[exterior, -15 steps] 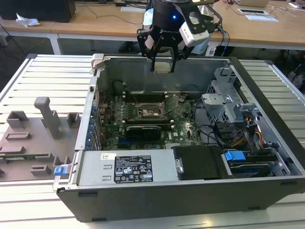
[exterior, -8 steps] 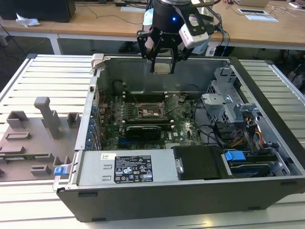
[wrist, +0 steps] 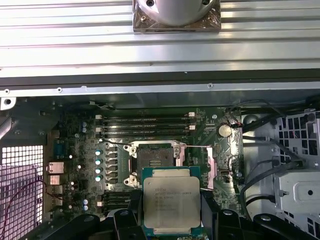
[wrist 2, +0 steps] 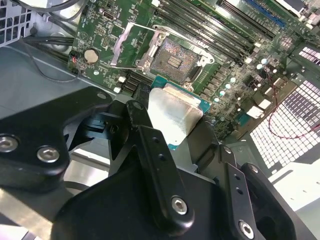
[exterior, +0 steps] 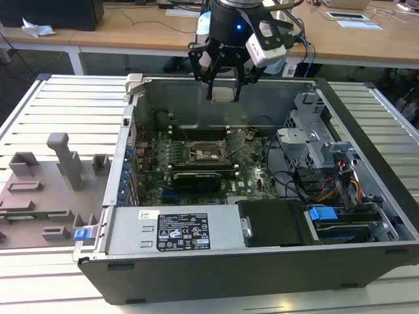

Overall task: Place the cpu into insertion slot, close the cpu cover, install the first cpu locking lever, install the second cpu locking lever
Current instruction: 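Place the cpu into insertion slot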

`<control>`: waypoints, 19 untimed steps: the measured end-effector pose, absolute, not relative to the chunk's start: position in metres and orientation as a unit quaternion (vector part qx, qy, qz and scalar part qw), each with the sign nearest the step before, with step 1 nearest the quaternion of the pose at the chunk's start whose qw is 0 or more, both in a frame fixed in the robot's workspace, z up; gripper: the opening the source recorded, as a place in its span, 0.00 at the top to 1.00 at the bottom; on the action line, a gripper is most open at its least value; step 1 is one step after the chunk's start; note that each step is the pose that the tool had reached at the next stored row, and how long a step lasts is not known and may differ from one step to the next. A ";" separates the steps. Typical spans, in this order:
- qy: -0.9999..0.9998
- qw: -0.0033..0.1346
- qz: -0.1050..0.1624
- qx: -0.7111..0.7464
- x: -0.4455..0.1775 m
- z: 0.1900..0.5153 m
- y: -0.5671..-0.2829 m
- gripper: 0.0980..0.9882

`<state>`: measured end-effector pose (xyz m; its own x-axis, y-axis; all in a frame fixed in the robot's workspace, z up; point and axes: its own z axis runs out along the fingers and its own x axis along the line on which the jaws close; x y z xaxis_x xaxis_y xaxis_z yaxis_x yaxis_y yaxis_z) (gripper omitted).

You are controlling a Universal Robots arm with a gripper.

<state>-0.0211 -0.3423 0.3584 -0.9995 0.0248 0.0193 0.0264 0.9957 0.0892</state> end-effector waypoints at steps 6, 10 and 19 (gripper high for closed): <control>-0.999 0.009 -0.045 -0.013 -0.021 0.357 -0.342 0.50; -0.999 0.009 -0.045 -0.013 -0.021 0.353 -0.342 0.50; -0.999 0.009 -0.045 -0.013 -0.021 0.346 -0.342 0.50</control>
